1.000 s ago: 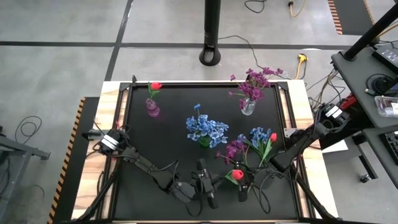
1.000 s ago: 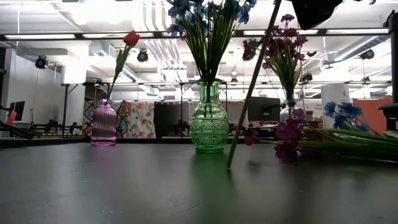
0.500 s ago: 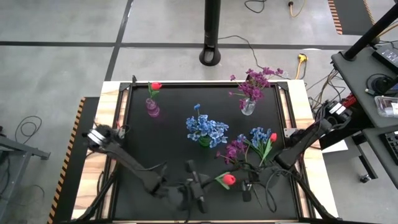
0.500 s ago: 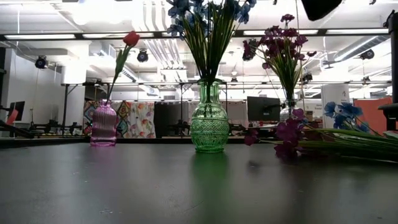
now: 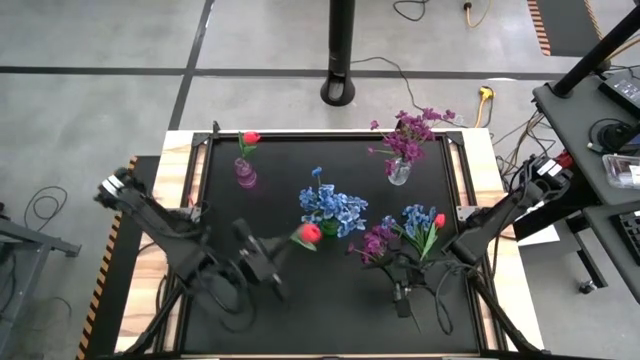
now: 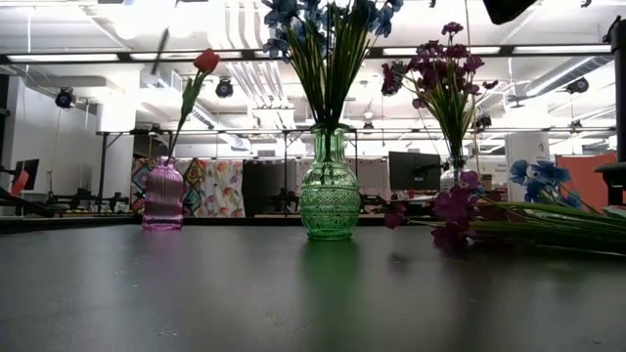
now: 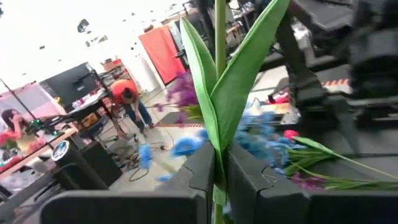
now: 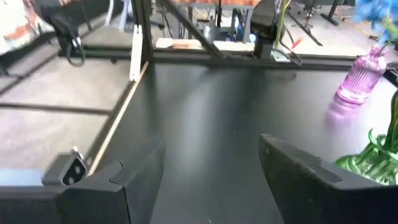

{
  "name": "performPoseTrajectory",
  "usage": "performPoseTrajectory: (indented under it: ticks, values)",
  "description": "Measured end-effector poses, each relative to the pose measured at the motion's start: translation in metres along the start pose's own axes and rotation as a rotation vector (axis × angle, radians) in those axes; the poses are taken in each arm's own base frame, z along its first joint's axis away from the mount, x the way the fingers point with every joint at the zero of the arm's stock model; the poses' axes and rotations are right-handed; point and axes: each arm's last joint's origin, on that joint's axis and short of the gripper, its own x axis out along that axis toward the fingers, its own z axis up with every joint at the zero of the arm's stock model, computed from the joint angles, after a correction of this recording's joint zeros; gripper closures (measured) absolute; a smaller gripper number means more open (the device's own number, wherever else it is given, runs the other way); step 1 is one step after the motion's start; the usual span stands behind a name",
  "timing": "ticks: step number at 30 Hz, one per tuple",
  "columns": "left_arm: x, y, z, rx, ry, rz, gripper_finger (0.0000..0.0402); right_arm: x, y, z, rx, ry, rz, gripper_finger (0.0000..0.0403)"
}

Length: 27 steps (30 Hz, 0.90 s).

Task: Sort flowers into vase by color
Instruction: Put the left pink tulip into the violet vase

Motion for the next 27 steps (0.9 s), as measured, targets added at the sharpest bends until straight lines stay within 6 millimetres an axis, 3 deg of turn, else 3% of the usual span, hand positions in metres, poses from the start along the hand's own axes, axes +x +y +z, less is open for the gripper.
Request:
performPoseTrajectory:
  ticks: [4, 10, 15, 21, 27]
  values:
    - [-0.005, 0.036, -0.013, -0.024, 0.006, 0.061, 0.0388, 0.003, 0.001, -0.003, -0.013, 0.011, -0.003, 0.0157]
    - [0.009, 0.092, -0.042, -0.078, 0.034, 0.172, 0.0388, 0.007, -0.006, -0.003, -0.006, 0.011, -0.036, 0.0158]
    - [0.019, 0.136, -0.062, -0.159, -0.013, 0.145, 0.0389, 0.013, -0.017, -0.001, 0.010, 0.012, -0.077, 0.0158]
    - [0.015, 0.168, -0.077, -0.193, -0.253, 0.059, 0.0398, 0.018, -0.028, 0.001, 0.017, 0.013, -0.115, 0.0158]
    - [0.006, 0.184, -0.098, -0.098, -0.271, 0.102, 0.0399, 0.025, -0.047, 0.007, 0.060, -0.018, -0.250, 0.0158]
